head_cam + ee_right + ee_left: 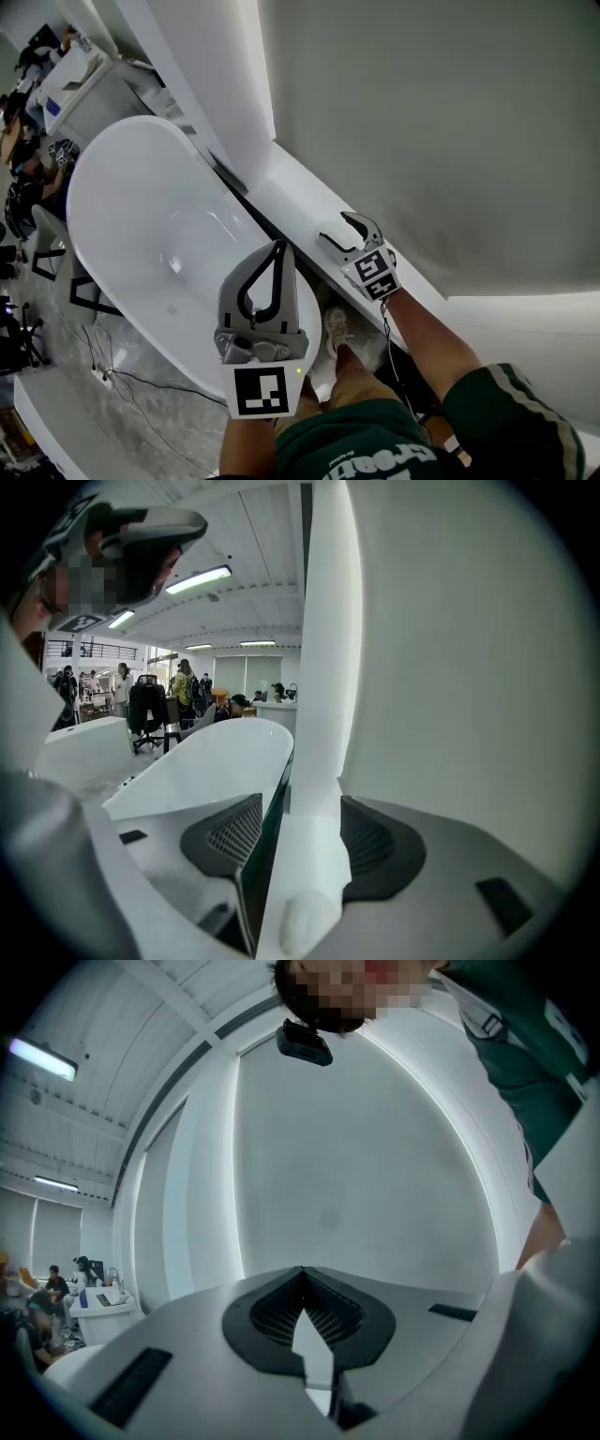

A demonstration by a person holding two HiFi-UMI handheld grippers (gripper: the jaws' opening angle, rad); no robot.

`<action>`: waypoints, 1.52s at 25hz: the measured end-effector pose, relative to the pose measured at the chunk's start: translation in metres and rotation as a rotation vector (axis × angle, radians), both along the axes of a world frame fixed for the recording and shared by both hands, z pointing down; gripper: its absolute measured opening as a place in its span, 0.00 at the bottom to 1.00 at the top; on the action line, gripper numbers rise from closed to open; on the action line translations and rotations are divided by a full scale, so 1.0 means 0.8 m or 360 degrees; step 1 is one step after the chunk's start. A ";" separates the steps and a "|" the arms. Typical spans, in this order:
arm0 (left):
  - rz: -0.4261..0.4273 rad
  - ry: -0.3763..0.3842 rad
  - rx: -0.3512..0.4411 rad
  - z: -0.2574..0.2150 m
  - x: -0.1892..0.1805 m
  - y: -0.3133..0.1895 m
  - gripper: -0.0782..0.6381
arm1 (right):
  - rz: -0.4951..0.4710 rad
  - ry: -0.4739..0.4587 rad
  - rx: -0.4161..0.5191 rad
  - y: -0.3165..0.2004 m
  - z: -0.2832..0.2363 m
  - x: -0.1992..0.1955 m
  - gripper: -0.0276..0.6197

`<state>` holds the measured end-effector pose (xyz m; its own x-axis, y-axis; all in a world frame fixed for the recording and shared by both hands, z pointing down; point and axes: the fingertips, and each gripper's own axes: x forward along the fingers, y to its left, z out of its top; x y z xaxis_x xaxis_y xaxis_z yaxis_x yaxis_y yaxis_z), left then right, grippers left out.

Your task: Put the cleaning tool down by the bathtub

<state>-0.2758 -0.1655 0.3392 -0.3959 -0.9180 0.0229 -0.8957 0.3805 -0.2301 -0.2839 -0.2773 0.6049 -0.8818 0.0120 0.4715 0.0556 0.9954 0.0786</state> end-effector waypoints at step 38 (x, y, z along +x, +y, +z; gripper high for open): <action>0.0375 -0.0287 0.0192 -0.159 0.090 0.092 0.12 | 0.0032 -0.1076 0.0407 0.186 -0.476 0.155 0.17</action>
